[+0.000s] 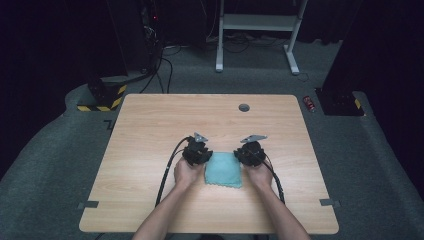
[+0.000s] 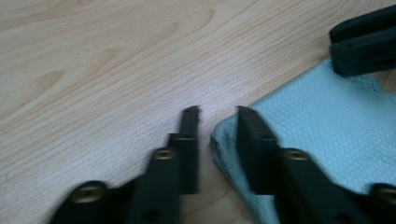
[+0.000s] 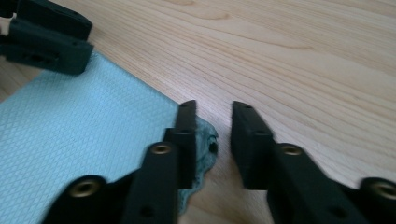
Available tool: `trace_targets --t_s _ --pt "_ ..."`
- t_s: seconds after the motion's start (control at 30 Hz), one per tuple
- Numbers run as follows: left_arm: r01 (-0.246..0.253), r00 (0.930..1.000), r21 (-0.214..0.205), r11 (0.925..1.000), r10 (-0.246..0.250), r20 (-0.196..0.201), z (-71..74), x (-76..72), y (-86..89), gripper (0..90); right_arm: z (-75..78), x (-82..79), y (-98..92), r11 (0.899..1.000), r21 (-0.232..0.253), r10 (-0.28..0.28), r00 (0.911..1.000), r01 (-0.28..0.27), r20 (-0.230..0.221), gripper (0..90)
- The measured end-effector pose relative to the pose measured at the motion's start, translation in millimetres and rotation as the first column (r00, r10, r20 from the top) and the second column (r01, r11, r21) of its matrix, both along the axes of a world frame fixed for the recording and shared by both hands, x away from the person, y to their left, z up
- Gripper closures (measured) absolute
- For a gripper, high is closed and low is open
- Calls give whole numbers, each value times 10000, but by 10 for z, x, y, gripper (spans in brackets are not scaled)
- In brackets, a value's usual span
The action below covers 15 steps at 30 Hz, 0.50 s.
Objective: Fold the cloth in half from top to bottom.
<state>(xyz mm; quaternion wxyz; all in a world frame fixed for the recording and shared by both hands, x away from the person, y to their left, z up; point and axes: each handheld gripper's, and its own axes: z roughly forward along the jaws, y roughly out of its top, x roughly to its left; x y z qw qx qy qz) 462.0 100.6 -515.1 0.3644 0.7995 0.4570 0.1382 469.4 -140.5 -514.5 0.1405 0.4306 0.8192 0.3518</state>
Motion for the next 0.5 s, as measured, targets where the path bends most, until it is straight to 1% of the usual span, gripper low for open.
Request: trace_targets --t_s 0.07,0.1,0.17,0.27,0.33,0.37,0.4,0.47,0.5 --pt "-146 9996 -187 9997 150 237 25 -45 89 566 20 -48 -84 9994 332 -88 9999 83 137 670" --pt "-184 9994 -260 9995 191 281 39 -70 139 527 28 -83 -135 9986 502 -156 9997 147 175 657" --pt "-221 9993 -369 9991 231 280 63 -123 237 479 38 -161 -237 9988 457 -212 9994 200 259 643" --pt "-394 9986 -525 9978 412 344 86 -249 388 444 46 -304 -396 9978 494 -467 9986 454 266 635" --pt "-450 9980 -654 9968 478 417 87 -342 488 434 49 -394 -498 9979 443 -496 9981 479 374 635" --pt "-523 9977 -664 9964 549 394 87 -384 529 431 53 -440 -536 9978 361 -568 9976 554 395 634" --pt "-539 9973 -560 9970 565 461 88 -421 576 424 57 -478 -579 9979 291 -597 9972 584 460 632" --pt "-665 9966 -632 9958 694 455 84 -501 656 420 56 -546 -658 9968 331 -738 9962 723 463 627" --pt "-725 9959 -582 9957 754 491 84 -550 705 415 53 -573 -693 9964 334 -788 9958 773 466 626"
